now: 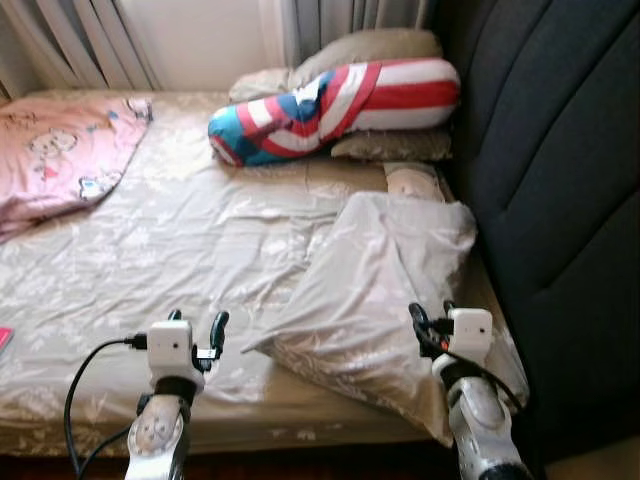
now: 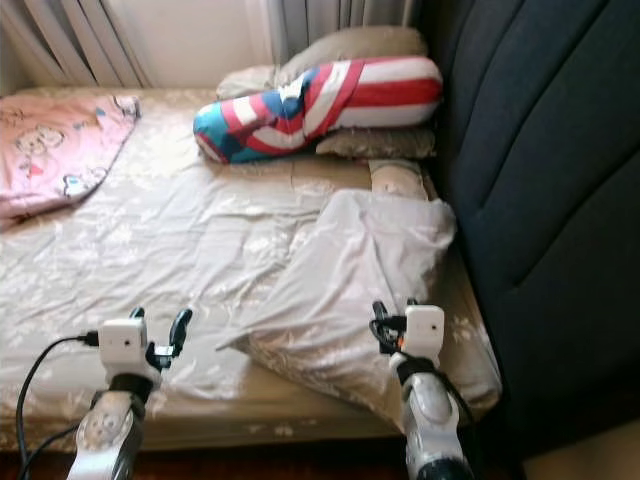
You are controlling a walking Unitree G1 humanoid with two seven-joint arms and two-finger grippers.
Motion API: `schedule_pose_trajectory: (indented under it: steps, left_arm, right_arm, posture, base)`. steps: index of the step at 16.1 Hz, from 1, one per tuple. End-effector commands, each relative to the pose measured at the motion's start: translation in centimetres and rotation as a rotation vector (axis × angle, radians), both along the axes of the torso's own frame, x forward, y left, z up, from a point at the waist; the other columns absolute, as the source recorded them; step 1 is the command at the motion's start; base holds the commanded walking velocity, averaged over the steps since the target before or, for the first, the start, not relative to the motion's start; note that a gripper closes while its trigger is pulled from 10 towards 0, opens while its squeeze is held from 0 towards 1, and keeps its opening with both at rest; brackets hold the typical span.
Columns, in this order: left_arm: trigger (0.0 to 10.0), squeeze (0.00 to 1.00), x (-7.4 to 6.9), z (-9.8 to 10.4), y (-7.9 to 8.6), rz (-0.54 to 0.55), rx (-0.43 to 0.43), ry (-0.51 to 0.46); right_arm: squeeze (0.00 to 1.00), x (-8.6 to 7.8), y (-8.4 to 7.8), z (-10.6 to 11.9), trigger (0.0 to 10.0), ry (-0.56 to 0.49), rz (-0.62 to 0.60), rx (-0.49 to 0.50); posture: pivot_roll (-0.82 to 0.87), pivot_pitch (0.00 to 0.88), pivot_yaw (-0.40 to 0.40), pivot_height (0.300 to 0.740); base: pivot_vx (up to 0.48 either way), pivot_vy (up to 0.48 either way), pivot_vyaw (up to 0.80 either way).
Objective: Clean up the room
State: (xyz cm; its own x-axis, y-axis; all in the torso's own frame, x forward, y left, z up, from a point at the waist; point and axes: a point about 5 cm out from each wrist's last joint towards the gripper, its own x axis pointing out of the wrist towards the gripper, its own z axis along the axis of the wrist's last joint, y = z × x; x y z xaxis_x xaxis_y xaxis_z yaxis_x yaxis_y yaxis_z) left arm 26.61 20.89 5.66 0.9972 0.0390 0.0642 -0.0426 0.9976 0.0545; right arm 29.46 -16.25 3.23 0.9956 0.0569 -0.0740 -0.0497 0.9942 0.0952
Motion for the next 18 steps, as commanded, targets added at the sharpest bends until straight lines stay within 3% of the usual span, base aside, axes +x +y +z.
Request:
schedule_pose_trajectory:
  steps: [1, 4, 9, 12, 16, 18]
  left_arm:
    - [10.0, 0.00, -0.4, -0.2, -0.2, -0.015, -0.005, 0.016]
    - [10.0, 0.00, -0.5, 0.5, -0.2, -0.014, -0.016, 0.000]
    - [10.0, 0.00, 0.5, 1.3, -1.6, -0.052, -0.042, -0.009]
    - [10.0, 0.00, 0.4, 1.6, -1.4, -0.045, -0.049, -0.007]
    - [10.0, 0.00, 0.2, 1.7, -1.4, -0.058, -0.044, 0.005]
    - [10.0, 0.00, 0.4, 1.9, -1.4, -0.058, -0.044, 0.005]
  right_arm:
    - [0.00, -0.3, -0.1, 0.0, 10.0, -0.011, -0.004, -0.011]
    - [0.00, -0.4, -1.4, 0.0, 10.0, 0.005, -0.097, -0.042]
    - [0.00, -0.1, -0.7, 0.1, 10.0, 0.036, -0.085, -0.045]
    - [0.00, 0.4, -1.1, 0.7, 10.0, 0.021, -0.180, 0.075]
    - [0.00, 0.6, 0.0, 0.7, 10.0, 0.039, -0.101, -0.014]
    - [0.00, 0.4, 0.3, 0.9, 10.0, 0.008, -0.085, 0.002]
  posture:
    - [-0.03, 0.049, -0.043, 0.740]
    - [-0.04, 0.031, -0.042, 0.740]
    - [-0.04, 0.043, -0.040, 0.691]
    - [-0.04, 0.082, -0.045, 0.681]
    - [-0.03, 0.105, -0.036, 0.681]
    - [-0.03, 0.110, -0.034, 0.662]
  base:
    - [0.000, 0.000, 0.00]
    - [0.000, 0.000, 0.00]
    - [0.000, 0.000, 0.00]
    - [0.000, 0.000, 0.00]
    - [0.000, 0.000, 0.00]
    - [0.000, 0.000, 0.00]
